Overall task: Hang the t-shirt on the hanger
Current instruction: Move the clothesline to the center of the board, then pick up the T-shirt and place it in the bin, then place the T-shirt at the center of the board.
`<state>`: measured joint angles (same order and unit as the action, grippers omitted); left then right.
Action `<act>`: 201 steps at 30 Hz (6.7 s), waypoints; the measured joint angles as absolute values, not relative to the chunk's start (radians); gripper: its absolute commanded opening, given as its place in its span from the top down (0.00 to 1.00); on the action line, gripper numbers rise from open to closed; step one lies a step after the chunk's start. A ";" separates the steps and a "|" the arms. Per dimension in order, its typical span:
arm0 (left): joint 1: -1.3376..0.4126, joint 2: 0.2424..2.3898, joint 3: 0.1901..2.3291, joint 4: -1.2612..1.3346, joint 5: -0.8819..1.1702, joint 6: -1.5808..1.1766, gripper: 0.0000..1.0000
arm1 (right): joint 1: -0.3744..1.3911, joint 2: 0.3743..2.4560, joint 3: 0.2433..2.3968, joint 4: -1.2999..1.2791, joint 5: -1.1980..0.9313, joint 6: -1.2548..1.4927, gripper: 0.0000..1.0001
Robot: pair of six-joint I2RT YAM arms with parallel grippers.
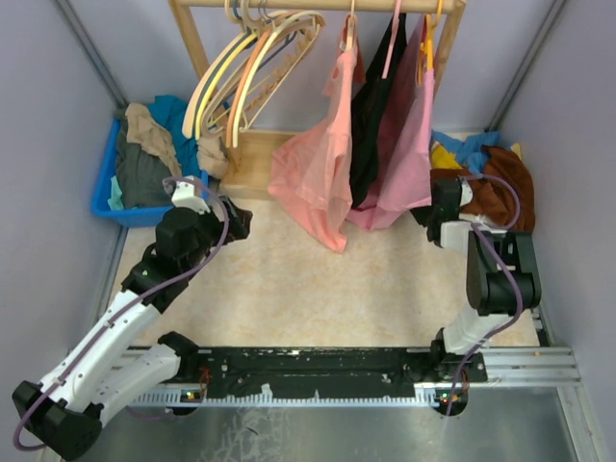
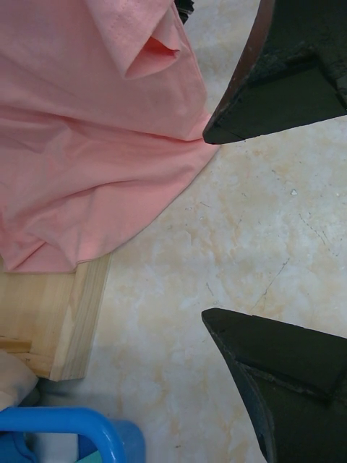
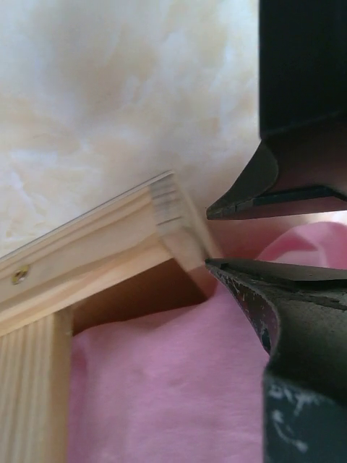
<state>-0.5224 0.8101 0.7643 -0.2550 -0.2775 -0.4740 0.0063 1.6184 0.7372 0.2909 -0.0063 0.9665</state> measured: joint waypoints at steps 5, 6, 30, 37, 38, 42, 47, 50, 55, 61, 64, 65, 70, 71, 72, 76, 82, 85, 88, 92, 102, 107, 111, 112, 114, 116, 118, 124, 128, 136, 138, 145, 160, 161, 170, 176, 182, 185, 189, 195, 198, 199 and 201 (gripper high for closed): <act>-0.521 0.816 0.780 -0.265 -0.289 -0.467 0.00 | -0.015 1.706 0.814 0.310 -0.032 0.980 0.71; -0.521 0.817 0.784 -0.269 -0.291 -0.466 0.00 | -0.019 1.717 0.826 0.308 -0.037 0.981 0.71; -0.505 0.859 0.807 -0.290 -0.392 -0.429 0.00 | -0.165 1.840 1.013 0.234 -0.088 0.913 0.50; -0.473 0.892 0.834 -0.297 -0.452 -0.414 0.00 | -0.179 1.570 0.955 0.123 -0.131 0.874 0.28; -0.462 0.900 0.840 -0.297 -0.458 -0.410 0.00 | -0.178 1.513 0.953 0.104 -0.143 0.862 0.26; -0.392 0.941 0.861 -0.300 -0.468 -0.396 0.00 | -0.178 1.308 0.929 0.039 -0.189 0.811 0.20; -0.263 1.011 0.886 -0.299 -0.453 -0.377 0.00 | -0.178 1.103 0.860 -0.074 -0.265 0.757 0.18; -0.171 1.055 0.910 -0.291 -0.426 -0.364 0.00 | -0.178 0.998 0.813 -0.159 -0.316 0.735 0.17; -0.053 1.202 1.039 -0.267 -0.368 -0.349 0.02 | -0.178 0.844 0.789 -0.274 -0.393 0.708 0.17; 0.018 1.385 1.193 -0.217 -0.319 -0.332 0.07 | -0.171 0.740 0.801 -0.391 -0.463 0.668 0.17; 0.034 1.478 1.253 -0.178 -0.296 -0.317 0.11 | -0.160 0.709 0.809 -0.435 -0.482 0.659 0.17; 0.038 1.502 1.266 -0.170 -0.287 -0.312 0.12 | -0.154 0.700 0.813 -0.451 -0.489 0.656 0.17; 0.047 1.657 1.356 -0.116 -0.245 -0.281 0.21 | -0.125 0.666 0.834 -0.495 -0.522 0.649 0.17; 0.048 1.697 1.381 -0.103 -0.237 -0.275 0.22 | -0.120 0.661 0.834 -0.498 -0.529 0.648 0.17; 0.049 1.730 1.401 -0.089 -0.229 -0.269 0.23 | -0.116 0.656 0.834 -0.503 -0.536 0.646 0.17; 0.049 1.851 1.445 -0.027 -0.204 -0.238 0.23 | -0.099 0.648 0.838 -0.535 -0.552 0.639 0.17; 0.051 1.974 1.519 0.020 -0.189 -0.196 0.32 | -0.063 0.635 0.861 -0.584 -0.555 0.610 0.17; 0.052 2.030 1.593 0.036 -0.183 -0.181 0.39 | -0.054 0.627 0.861 -0.605 -0.555 0.601 0.17; 0.053 2.066 1.638 0.050 -0.178 -0.175 0.54 | -0.054 0.622 0.861 -0.616 -0.555 0.593 0.17; 0.054 2.108 1.688 0.055 -0.171 -0.173 0.85 | -0.054 0.622 0.861 -0.620 -0.555 0.591 0.16; 0.054 2.035 1.602 0.056 -0.191 -0.187 1.00 | -0.054 0.623 0.859 -0.614 -0.570 0.595 0.16; 0.056 1.900 1.544 0.018 -0.193 -0.237 1.00 | -0.054 0.622 0.859 -0.604 -0.585 0.606 0.16; 0.056 1.777 1.459 0.024 -0.171 -0.291 1.00 | -0.054 0.618 0.859 -0.588 -0.604 0.616 0.16; 0.056 1.761 1.453 0.019 -0.166 -0.302 1.00 | -0.054 0.615 0.859 -0.587 -0.608 0.619 0.16; 0.056 1.733 1.431 0.015 -0.154 -0.331 1.00 | -0.054 0.609 0.859 -0.584 -0.616 0.625 0.16; 0.056 1.692 1.373 0.015 -0.146 -0.358 1.00 | -0.054 0.601 0.859 -0.582 -0.624 0.632 0.16; 0.055 1.629 1.280 0.006 -0.140 -0.387 1.00 | -0.053 0.590 0.859 -0.572 -0.633 0.639 0.16; 0.046 1.374 1.058 -0.058 -0.130 -0.439 1.00 | -0.046 0.569 0.857 -0.559 -0.662 0.664 0.15; 0.036 1.204 1.039 -0.117 -0.113 -0.441 1.00 | -0.041 0.561 0.846 -0.539 -0.682 0.682 0.15; 0.024 1.011 1.140 -0.316 -0.011 -0.403 1.00 | -0.039 0.559 0.844 -0.515 -0.706 0.703 0.14; 0.023 0.991 1.180 -0.374 0.034 -0.395 1.00 | -0.039 0.559 0.844 -0.509 -0.710 0.709 0.13; 0.017 0.973 1.327 -0.526 0.253 -0.392 1.00 | -0.039 0.563 0.867 -0.503 -0.714 0.723 0.13; 0.003 0.905 1.520 -0.681 0.648 -0.463 0.99 | -0.039 0.614 1.021 -0.516 -0.728 0.727 0.11; 0.001 0.897 1.520 -0.681 0.673 -0.476 0.99 | -0.039 0.620 1.034 -0.518 -0.728 0.726 0.11; -0.020 0.854 1.338 -0.575 0.817 -0.581 0.99 | -0.038 0.660 1.068 -0.527 -0.731 0.712 0.11; -0.144 0.849 1.135 -0.530 0.756 -0.604 1.00 | -0.036 0.687 1.041 -0.531 -0.741 0.693 0.11; -0.493 0.910 1.056 -0.472 0.566 -0.617 1.00 | -0.036 0.721 0.997 -0.541 -0.754 0.666 0.10; -0.635 0.955 1.037 -0.435 0.459 -0.630 1.00 | -0.036 0.736 0.988 -0.555 -0.751 0.643 0.10; -0.832 1.031 1.012 -0.368 0.331 -0.653 1.00 | -0.036 0.740 0.988 -0.575 -0.733 0.617 0.10; -1.070 1.120 0.965 -0.279 0.166 -0.702 1.00 | -0.036 0.751 1.010 -0.628 -0.688 0.567 0.10; -1.170 1.162 0.945 -0.241 0.118 -0.730 1.00 | -0.036 0.754 1.021 -0.642 -0.669 0.548 0.10; -1.200 1.180 0.939 -0.229 0.106 -0.738 0.99 | -0.036 0.754 1.021 -0.645 -0.663 0.542 0.10; -1.263 1.221 0.926 -0.203 0.084 -0.760 0.92 | -0.036 0.755 1.021 -0.653 -0.654 0.533 0.10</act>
